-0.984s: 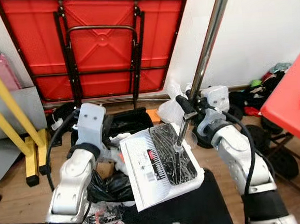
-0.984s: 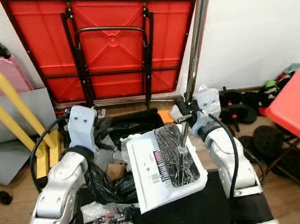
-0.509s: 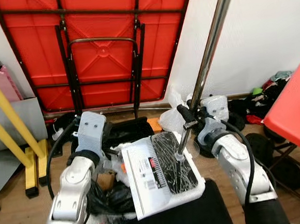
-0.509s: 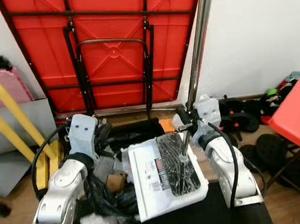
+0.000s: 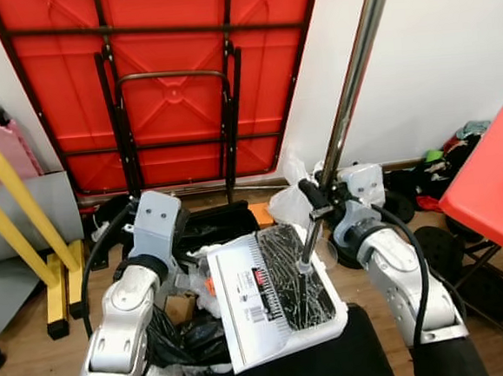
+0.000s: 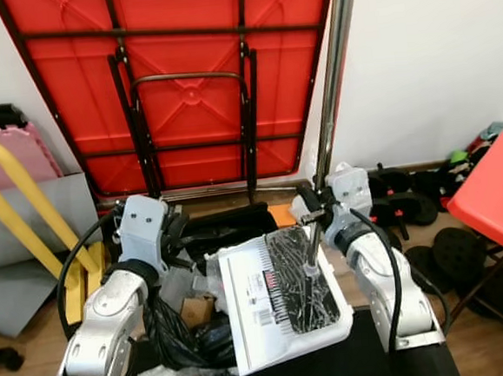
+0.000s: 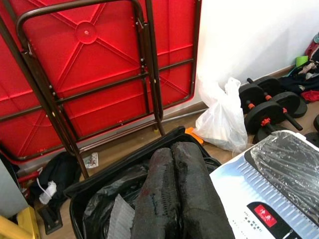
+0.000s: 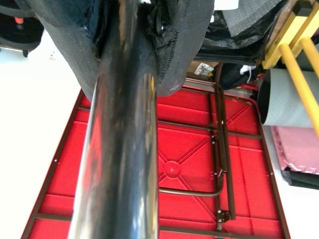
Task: Sweep floor
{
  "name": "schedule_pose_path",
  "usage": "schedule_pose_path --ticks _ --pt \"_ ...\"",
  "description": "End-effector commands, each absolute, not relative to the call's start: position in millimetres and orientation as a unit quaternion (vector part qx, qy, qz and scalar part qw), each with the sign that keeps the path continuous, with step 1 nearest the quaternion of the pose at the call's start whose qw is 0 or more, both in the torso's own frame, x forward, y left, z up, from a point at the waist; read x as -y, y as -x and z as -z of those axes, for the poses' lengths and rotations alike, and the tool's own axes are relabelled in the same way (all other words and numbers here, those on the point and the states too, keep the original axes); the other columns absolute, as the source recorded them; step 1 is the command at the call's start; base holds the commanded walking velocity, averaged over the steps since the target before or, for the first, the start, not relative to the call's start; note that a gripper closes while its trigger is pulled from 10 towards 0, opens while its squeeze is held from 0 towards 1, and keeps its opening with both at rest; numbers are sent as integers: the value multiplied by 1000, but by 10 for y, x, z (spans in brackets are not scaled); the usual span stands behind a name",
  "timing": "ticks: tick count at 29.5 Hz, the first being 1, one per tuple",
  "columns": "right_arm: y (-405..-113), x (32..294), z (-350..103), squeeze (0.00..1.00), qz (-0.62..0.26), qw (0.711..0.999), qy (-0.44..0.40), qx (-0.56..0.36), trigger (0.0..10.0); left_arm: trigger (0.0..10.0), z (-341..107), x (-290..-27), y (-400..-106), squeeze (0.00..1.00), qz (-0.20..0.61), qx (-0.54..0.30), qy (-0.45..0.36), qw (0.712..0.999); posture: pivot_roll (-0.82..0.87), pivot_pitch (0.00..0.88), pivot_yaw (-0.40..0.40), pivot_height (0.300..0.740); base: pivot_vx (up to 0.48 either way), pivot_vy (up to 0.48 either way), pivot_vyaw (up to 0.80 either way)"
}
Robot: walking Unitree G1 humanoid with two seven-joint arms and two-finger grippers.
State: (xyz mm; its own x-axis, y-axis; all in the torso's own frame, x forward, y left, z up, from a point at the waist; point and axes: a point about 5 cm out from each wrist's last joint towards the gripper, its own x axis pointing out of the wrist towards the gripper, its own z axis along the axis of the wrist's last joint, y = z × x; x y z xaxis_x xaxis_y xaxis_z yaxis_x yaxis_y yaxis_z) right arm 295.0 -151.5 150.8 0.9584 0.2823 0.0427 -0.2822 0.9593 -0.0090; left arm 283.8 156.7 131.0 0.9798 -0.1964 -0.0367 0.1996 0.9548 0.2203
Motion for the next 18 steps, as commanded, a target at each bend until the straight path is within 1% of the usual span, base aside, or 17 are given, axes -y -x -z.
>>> schedule_pose_path --ticks 1,10,18 --pt "-2962 1560 -1641 0 -132 990 1 59 10000 10000 -1291 -1579 -2844 0 85 -11 -111 990 -116 39 -137 740 0 0 0" --pt "-2980 1562 -1645 0 -127 990 -1 61 10000 10000 -1257 -1609 -2875 0 73 -27 -111 991 -117 39 -134 740 0 0 0" --pt "-2993 1567 -1643 0 -123 991 -1 61 10000 10000 -1273 -1610 -2894 0 70 -20 -106 992 -117 39 -137 740 0 0 0"
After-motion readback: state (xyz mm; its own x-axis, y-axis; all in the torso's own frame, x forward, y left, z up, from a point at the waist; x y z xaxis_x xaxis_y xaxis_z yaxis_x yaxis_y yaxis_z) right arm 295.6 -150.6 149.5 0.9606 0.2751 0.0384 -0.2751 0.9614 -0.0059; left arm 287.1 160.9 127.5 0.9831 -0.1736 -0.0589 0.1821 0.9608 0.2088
